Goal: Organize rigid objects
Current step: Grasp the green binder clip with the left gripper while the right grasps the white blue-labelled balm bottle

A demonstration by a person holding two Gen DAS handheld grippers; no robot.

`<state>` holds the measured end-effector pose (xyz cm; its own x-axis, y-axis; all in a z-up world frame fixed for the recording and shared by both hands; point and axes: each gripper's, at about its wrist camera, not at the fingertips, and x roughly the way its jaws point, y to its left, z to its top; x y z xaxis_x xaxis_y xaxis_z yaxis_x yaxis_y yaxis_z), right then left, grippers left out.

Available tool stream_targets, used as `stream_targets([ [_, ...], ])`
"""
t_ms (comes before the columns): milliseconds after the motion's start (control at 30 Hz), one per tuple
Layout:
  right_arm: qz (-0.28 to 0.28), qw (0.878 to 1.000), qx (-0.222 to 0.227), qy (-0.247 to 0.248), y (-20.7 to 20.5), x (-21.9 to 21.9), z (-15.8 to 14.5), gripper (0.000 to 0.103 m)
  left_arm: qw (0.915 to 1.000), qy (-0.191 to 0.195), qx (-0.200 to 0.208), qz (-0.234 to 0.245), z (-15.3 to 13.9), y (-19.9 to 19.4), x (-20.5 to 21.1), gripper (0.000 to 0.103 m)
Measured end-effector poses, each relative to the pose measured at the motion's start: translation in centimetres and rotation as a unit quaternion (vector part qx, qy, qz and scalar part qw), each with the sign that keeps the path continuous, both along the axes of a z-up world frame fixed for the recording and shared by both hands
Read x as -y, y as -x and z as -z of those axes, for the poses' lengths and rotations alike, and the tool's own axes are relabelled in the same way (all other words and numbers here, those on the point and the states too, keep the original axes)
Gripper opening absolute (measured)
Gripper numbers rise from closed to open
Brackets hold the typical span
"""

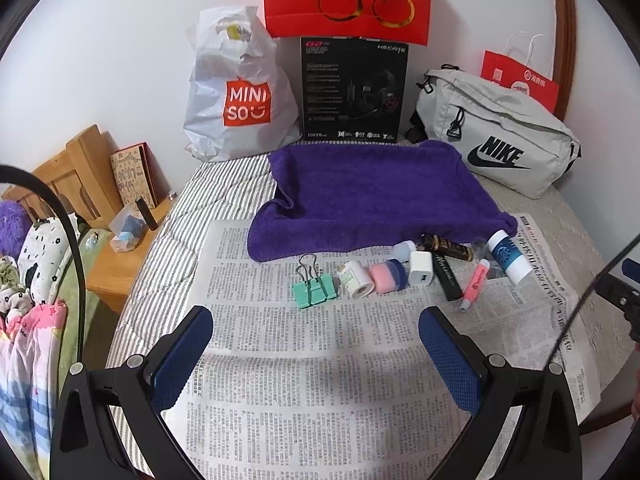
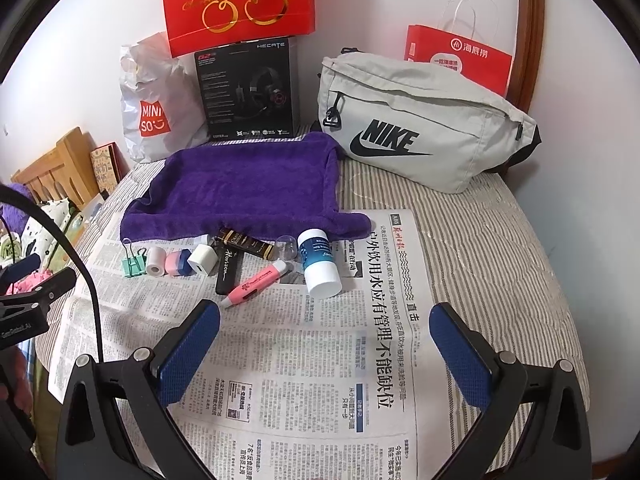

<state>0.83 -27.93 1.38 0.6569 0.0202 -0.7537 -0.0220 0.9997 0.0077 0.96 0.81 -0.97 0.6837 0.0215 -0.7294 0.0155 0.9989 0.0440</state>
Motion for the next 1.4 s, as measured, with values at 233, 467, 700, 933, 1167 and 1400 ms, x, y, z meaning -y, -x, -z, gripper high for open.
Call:
stream_targets([
  [233,-0.002,1.000,-0.013,0.007,-0.5,0.3,1.9,0.103,0.9992,-0.003,-0.031,-0.025,3.7,-2.4,-1.0,0.103],
  [467,-0.004,1.000,-0.023,0.006,-1.5,0.8,3.6,0.103,0.9978,0.007,-0.054,-0.039,6.6,-5.0,-1.6,0.103],
  [700,-0.004,0.999,-0.047,0.010,-3.2,1.1,5.8,0.103,0.9955,0.011,-0.069,-0.064,8.9,-7.9,-2.2,0.103],
  [933,-0.009,0.998,-0.065,0.004,-5.1,1.1,7.5,0.103,0.9930,0.020,-0.081,-0.083,10.2,-10.1,-2.1,0.101],
  [1167,-0.018,0.997,-0.072,-0.001,-6.2,1.0,8.3,0.103,0.9921,0.018,-0.079,-0.095,10.5,-10.0,-2.4,0.083],
  [1400,-0.016,0.998,-0.068,-0.010,-7.9,1.8,8.7,0.102,0.9946,0.020,-0.071,-0.073,10.2,-9.4,-2.8,0.061],
])
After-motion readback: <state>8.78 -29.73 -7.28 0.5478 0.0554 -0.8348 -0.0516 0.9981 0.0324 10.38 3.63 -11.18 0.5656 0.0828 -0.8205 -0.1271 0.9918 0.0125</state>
